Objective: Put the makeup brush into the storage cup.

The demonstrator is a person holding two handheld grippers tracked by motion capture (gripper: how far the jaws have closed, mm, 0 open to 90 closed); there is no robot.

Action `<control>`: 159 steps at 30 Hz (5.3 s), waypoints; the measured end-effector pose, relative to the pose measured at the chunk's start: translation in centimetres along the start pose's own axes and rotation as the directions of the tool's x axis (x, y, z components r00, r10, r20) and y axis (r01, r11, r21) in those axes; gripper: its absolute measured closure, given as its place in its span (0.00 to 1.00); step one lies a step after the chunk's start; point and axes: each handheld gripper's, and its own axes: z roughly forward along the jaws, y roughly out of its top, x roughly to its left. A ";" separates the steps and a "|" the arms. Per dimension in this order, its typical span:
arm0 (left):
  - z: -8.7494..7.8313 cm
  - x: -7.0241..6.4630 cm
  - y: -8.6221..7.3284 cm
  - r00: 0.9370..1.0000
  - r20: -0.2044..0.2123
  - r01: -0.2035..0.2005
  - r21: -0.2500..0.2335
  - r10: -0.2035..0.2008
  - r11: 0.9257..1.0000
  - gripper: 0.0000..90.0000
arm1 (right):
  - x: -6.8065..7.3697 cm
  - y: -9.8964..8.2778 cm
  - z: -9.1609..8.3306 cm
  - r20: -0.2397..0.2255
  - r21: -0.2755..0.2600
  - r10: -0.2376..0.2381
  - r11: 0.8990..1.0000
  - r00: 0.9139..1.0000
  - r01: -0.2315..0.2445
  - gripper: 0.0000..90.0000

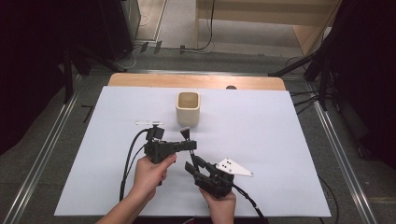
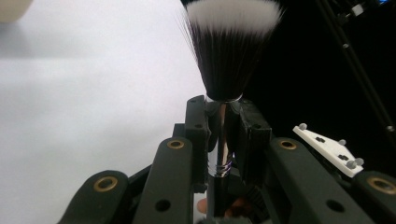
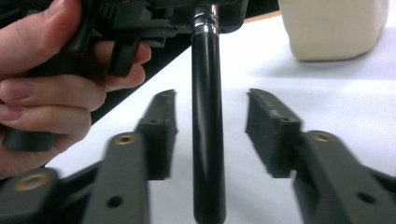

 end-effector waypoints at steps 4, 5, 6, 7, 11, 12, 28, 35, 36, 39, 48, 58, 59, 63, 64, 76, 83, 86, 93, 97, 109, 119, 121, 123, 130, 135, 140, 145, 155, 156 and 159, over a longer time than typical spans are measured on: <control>0.1 -0.1 0.0 0.999 -0.023 -0.023 0.016 0.024 1.000 0.87 | 0.1 0.3 0.0 0.010 0.024 -0.006 1.000 1.000 0.005 0.46; 0.1 -0.2 0.0 0.999 -0.032 -0.028 0.018 0.029 0.999 0.87 | 0.1 0.4 0.0 0.014 0.033 -0.012 0.999 1.000 0.012 0.46; 0.0 -0.2 0.1 0.998 -0.040 -0.045 0.031 0.047 0.998 0.87 | 0.1 0.5 0.0 0.010 0.039 -0.018 0.999 1.000 0.017 0.46; 0.0 -0.3 0.1 0.998 -0.043 -0.049 0.030 0.050 0.998 0.87 | 0.2 0.8 0.0 0.009 0.058 -0.029 0.998 1.000 0.028 0.47; -0.1 -0.4 0.2 0.995 -0.063 -0.072 0.042 0.074 0.997 0.87 | 0.4 1.5 0.1 0.000 0.090 -0.062 0.994 0.998 0.061 0.45; -0.2 -0.4 0.2 0.995 -0.066 -0.072 0.040 0.075 0.997 0.87 | 0.4 1.8 0.1 -0.004 0.103 -0.065 0.993 0.998 0.065 0.43; -1.0 -0.5 0.7 0.978 -0.130 -0.154 0.073 0.163 0.985 0.87 | 0.0 4.6 1.8 -0.109 0.287 -0.092 0.950 0.990 0.120 0.32; -1.2 -0.6 0.8 0.973 -0.140 -0.169 0.089 0.181 0.981 0.86 | 0.9 5.9 2.4 -0.176 0.378 -0.151 0.902 0.973 0.209 0.28; -1.2 -0.6 0.8 0.973 -0.139 -0.171 0.090 0.183 0.981 0.86 | 1.0 6.1 2.4 -0.189 0.382 -0.168 0.895 0.968 0.230 0.28; -1.1 -0.5 0.8 0.973 -0.131 -0.177 0.098 0.189 0.979 0.86 | 1.1 6.5 2.2 -0.217 0.393 -0.178 0.884 0.960 0.253 0.28; -1.3 -0.3 0.9 0.970 -0.115 -0.199 0.121 0.213 0.973 0.86 | -0.3 6.8 2.2 -0.286 0.430 -0.180 0.854 0.941 0.294 0.28; -1.6 -0.5 1.0 0.963 -0.071 -0.249 0.142 0.261 0.958 0.86 | -1.2 6.9 2.3 -0.347 0.413 -0.147 0.863 0.926 0.291 0.29; -1.6 -0.5 1.0 0.961 -0.061 -0.259 0.140 0.269 0.956 0.86 | -1.3 6.9 2.3 -0.349 0.410 -0.144 0.865 0.926 0.289 0.29; -1.6 -0.7 1.0 0.955 -0.027 -0.288 0.155 0.296 0.945 0.86 | -1.7 6.8 2.3 -0.366 0.403 -0.109 0.877 0.924 0.263 0.30; -1.5 -0.7 0.9 0.954 -0.026 -0.290 0.157 0.298 0.944 0.86 | -1.8 6.8 2.3 -0.367 0.402 -0.105 0.878 0.924 0.259 0.30; -1.4 -0.6 0.9 0.943 0.080 -0.333 0.144 0.324 0.932 0.86 | -2.1 6.6 2.3 -0.413 0.376 -0.039 0.902 0.910 0.210 0.37; -1.2 -0.4 0.7 0.941 0.109 -0.333 0.135 0.320 0.933 0.86 | -2.3 6.5 2.1 -0.424 0.357 -0.017 0.916 0.905 0.184 0.56; -1.3 -0.2 0.7 0.942 0.121 -0.327 0.123 0.313 0.937 0.86 | -2.4 6.5 2.0 -0.419 0.356 0.004 0.920 0.908 0.161 0.61; -1.3 -0.1 0.7 0.946 0.124 -0.313 0.110 0.300 0.943 0.86 | -2.3 6.4 2.0 -0.421 0.350 0.020 0.926 0.907 0.142 0.70; -1.2 -0.1 0.6 0.945 0.128 -0.316 0.105 0.302 0.943 0.86 | -2.3 6.4 2.0 -0.411 0.349 0.042 0.930 0.911 0.115 0.77; -1.2 -0.1 0.6 0.944 0.137 -0.316 0.103 0.302 0.943 0.86 | -2.4 6.5 2.0 -0.387 0.362 0.061 0.928 0.920 0.091 0.88; -1.2 -0.1 0.6 0.944 0.127 -0.317 0.102 0.304 0.943 0.86 | -2.3 6.5 2.0 -0.373 0.365 0.055 0.927 0.926 0.092 0.88; -1.2 -0.1 0.6 0.944 0.124 -0.318 0.102 0.305 0.943 0.85 | -2.3 6.5 2.0 -0.372 0.366 0.055 0.926 0.927 0.091 0.88; -1.3 -0.1 0.6 0.943 0.123 -0.321 0.097 0.308 0.942 0.84 | -2.3 6.5 2.0 -0.371 0.368 0.055 0.925 0.927 0.092 0.88; -1.4 -0.1 0.7 0.940 0.101 -0.334 0.093 0.325 0.938 0.60 | -2.4 6.6 2.0 -0.363 0.373 0.054 0.923 0.930 0.092 0.88; -1.7 0.1 0.8 0.943 0.089 -0.329 0.080 0.322 0.941 0.49 | -2.6 6.6 1.9 -0.353 0.377 0.055 0.922 0.934 0.088 0.88; -2.4 0.6 1.0 0.945 0.078 -0.322 0.062 0.317 0.945 0.44 | -2.7 6.7 1.9 -0.346 0.378 0.051 0.921 0.937 0.090 0.88; -2.8 0.9 1.1 0.948 0.079 -0.313 0.052 0.309 0.948 0.41 | -2.9 6.7 1.8 -0.335 0.375 0.050 0.923 0.941 0.085 0.88; -3.2 1.5 1.0 0.950 0.058 -0.311 0.060 0.307 0.949 0.40 | -3.3 7.0 1.7 -0.316 0.370 0.047 0.926 0.948 0.078 0.88; -3.3 1.5 1.0 0.949 0.058 -0.312 0.061 0.309 0.948 0.40 | -3.4 7.0 1.6 -0.313 0.371 0.046 0.925 0.949 0.078 0.88; -3.5 1.7 1.0 0.950 0.050 -0.312 0.057 0.310 0.948 0.40 | -3.4 7.1 1.6 -0.309 0.368 0.042 0.927 0.950 0.078 0.88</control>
